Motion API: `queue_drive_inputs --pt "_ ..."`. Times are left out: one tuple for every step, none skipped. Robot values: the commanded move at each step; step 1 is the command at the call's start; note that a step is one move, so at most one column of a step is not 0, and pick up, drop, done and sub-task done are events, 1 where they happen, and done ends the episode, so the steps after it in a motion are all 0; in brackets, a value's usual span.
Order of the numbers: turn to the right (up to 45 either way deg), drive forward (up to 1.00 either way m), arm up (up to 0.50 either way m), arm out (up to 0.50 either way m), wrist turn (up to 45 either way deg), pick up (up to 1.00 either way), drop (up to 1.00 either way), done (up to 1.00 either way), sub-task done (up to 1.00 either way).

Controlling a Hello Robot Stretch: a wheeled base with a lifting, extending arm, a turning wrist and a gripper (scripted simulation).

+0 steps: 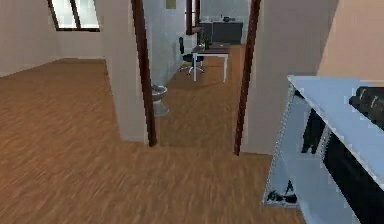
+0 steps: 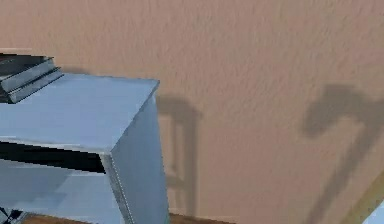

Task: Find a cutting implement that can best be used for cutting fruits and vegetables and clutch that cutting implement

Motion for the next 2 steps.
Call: queue_drive_inputs --pt "3.0 0.00 0.00 0.00 0.0 0.00 0.00 0.00 0.00" --pt "0.0 1.00 0.00 0.00 0.0 0.00 0.00 0.00 0.00"
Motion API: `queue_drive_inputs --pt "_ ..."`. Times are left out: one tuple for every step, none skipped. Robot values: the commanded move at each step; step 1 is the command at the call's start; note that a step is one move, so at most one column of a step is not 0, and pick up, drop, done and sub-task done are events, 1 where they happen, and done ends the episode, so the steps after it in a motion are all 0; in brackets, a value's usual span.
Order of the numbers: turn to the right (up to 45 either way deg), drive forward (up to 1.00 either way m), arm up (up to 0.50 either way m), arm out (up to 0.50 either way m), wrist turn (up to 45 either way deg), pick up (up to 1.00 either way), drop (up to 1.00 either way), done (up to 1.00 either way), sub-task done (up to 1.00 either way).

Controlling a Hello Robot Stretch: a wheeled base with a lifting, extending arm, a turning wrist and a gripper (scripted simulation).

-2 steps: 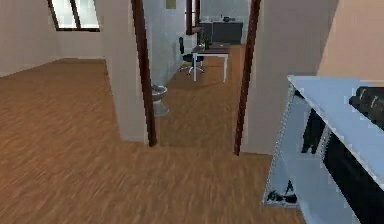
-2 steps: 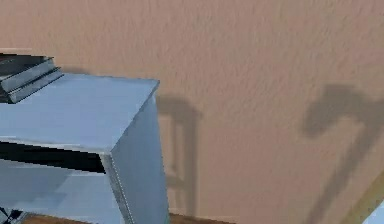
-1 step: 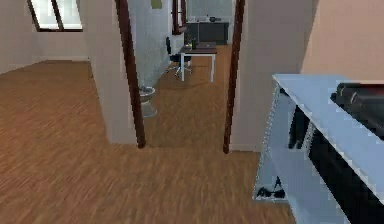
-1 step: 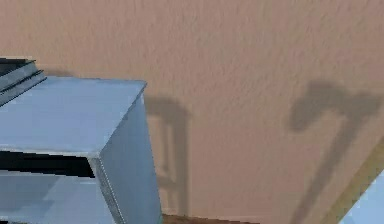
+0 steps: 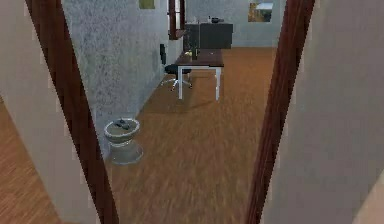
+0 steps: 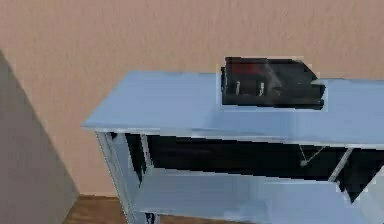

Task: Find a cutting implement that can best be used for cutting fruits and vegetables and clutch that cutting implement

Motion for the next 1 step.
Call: queue_drive_inputs --pt "0.0 0.95 0.00 0.00 0.0 0.00 0.00 0.00 0.00"
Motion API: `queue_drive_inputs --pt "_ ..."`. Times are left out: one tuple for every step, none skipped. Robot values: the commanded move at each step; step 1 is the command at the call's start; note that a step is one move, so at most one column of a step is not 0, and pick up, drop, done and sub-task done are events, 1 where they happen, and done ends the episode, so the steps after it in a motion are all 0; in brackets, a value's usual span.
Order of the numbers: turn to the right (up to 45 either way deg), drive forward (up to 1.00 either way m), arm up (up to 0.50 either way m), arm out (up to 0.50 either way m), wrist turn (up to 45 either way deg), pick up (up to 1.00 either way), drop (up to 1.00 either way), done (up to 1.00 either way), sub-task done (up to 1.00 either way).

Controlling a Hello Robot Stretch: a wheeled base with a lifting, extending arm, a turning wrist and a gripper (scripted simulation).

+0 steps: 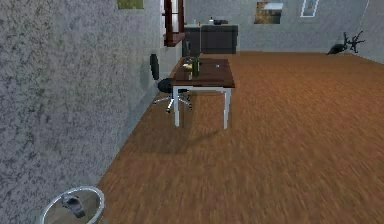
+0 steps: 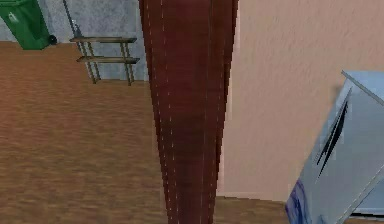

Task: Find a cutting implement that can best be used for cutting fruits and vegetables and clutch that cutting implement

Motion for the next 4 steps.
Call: queue_drive_inputs --pt "3.0 0.00 0.00 0.00 0.0 0.00 0.00 0.00 0.00" --pt "0.0 1.00 0.00 0.00 0.0 0.00 0.00 0.00 0.00" --pt "0.0 0.65 0.00 0.00 0.0 0.00 0.00 0.00 0.00" --pt "-45.0 0.00 0.00 0.00 0.0 0.00 0.00 0.00 0.00"
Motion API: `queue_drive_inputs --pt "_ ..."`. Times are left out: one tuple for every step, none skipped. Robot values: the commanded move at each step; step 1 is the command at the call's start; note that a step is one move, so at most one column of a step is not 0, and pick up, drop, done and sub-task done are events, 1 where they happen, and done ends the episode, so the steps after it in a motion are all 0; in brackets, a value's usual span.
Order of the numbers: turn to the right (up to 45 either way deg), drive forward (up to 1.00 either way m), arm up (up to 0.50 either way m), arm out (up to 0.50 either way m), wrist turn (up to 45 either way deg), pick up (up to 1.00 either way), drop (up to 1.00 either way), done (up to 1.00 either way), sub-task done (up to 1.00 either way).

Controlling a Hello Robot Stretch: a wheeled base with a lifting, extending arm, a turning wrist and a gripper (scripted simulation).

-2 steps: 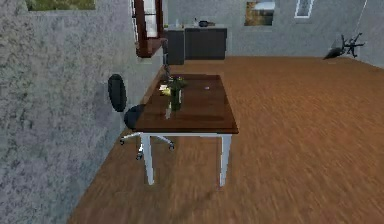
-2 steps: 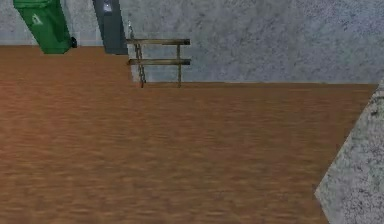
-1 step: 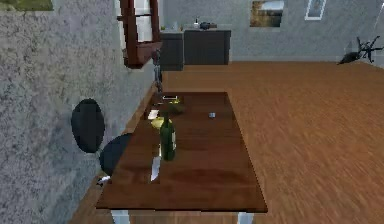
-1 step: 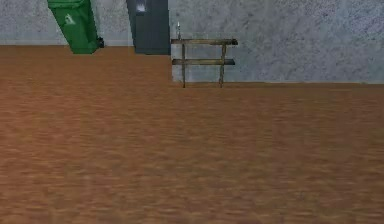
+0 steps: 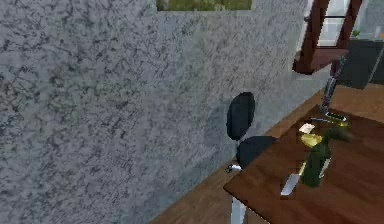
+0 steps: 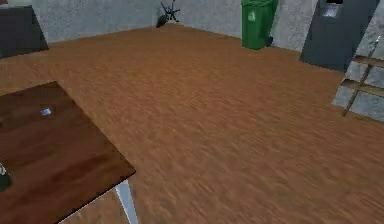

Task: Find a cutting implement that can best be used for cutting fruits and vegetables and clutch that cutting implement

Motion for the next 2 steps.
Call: queue_drive_inputs --pt "-45.0 0.00 0.00 0.00 0.0 0.00 0.00 0.00 0.00" --pt "-9.0 0.00 0.00 0.00 0.0 0.00 0.00 0.00 0.00"
